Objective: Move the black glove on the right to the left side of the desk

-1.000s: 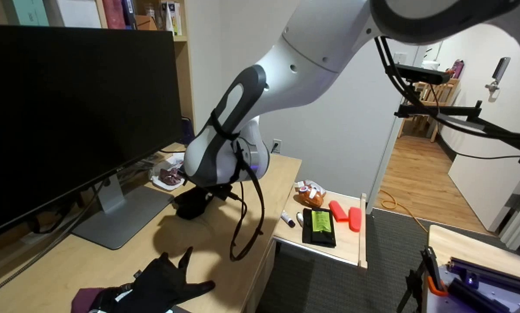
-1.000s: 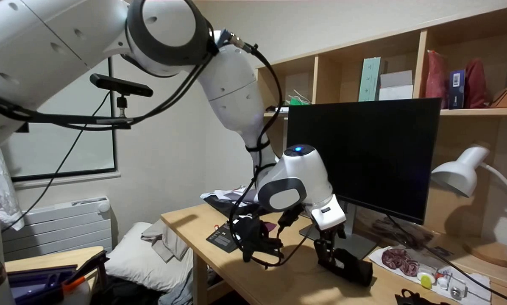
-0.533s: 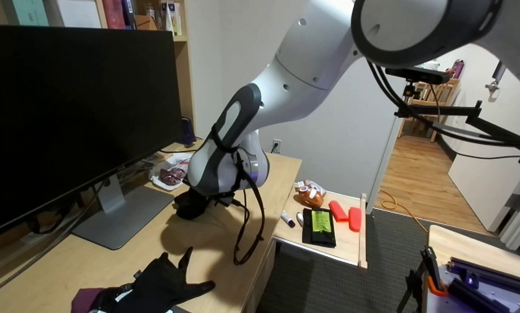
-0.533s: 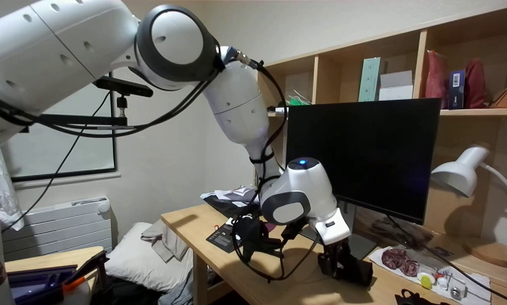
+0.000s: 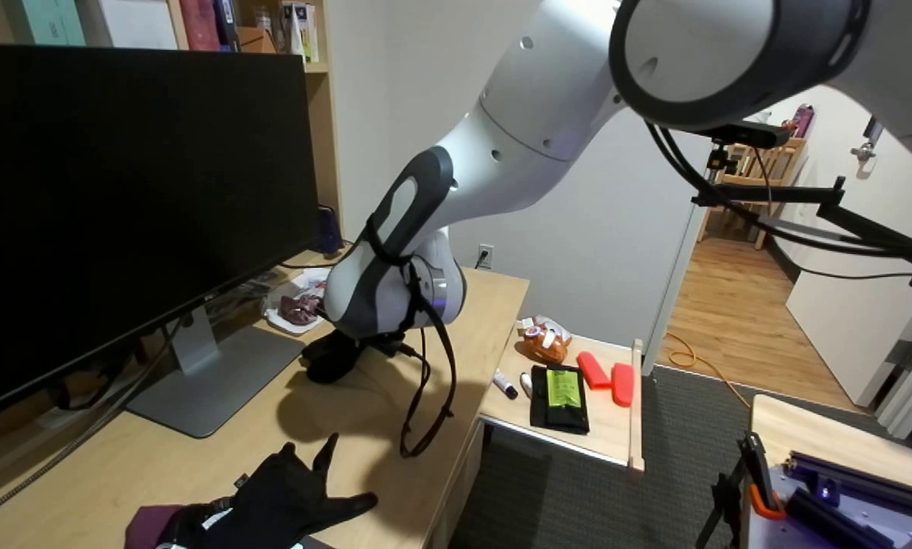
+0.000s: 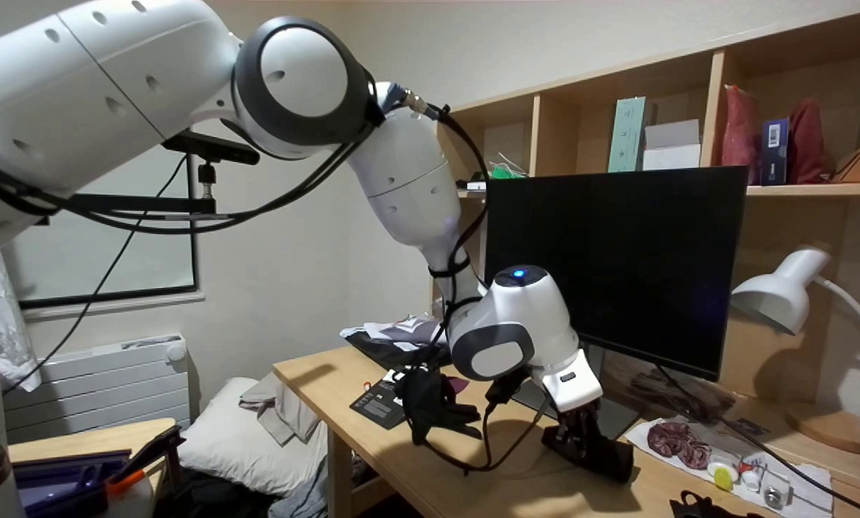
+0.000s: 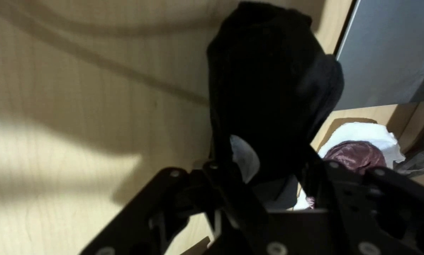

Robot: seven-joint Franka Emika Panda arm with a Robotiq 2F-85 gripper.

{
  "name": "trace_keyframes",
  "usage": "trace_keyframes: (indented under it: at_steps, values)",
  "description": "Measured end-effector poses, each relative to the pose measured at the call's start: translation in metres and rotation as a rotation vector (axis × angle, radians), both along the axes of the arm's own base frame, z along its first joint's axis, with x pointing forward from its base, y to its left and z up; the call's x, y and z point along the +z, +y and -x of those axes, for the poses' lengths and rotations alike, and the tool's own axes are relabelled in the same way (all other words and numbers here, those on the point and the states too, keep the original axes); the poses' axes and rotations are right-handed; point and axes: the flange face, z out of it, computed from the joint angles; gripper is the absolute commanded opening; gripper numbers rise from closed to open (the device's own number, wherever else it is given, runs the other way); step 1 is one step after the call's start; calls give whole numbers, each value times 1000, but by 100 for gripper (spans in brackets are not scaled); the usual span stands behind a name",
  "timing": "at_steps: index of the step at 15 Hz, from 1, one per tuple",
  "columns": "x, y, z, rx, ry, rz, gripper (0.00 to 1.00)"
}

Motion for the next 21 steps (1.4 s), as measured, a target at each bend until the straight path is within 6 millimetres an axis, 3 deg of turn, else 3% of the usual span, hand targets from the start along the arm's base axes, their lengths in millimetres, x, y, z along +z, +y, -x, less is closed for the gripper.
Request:
trace_keyframes:
  at_steps: [2, 5, 9, 15, 21]
  values:
    - [2, 5, -2, 4, -7, -6, 10]
    - [5, 10, -4, 8, -19, -11, 5]
    - [9, 23, -8, -5, -84, -17, 8]
    - [8, 67, -12, -30, -253, -49, 8]
    - [28, 90, -57, -38, -375, -109, 8]
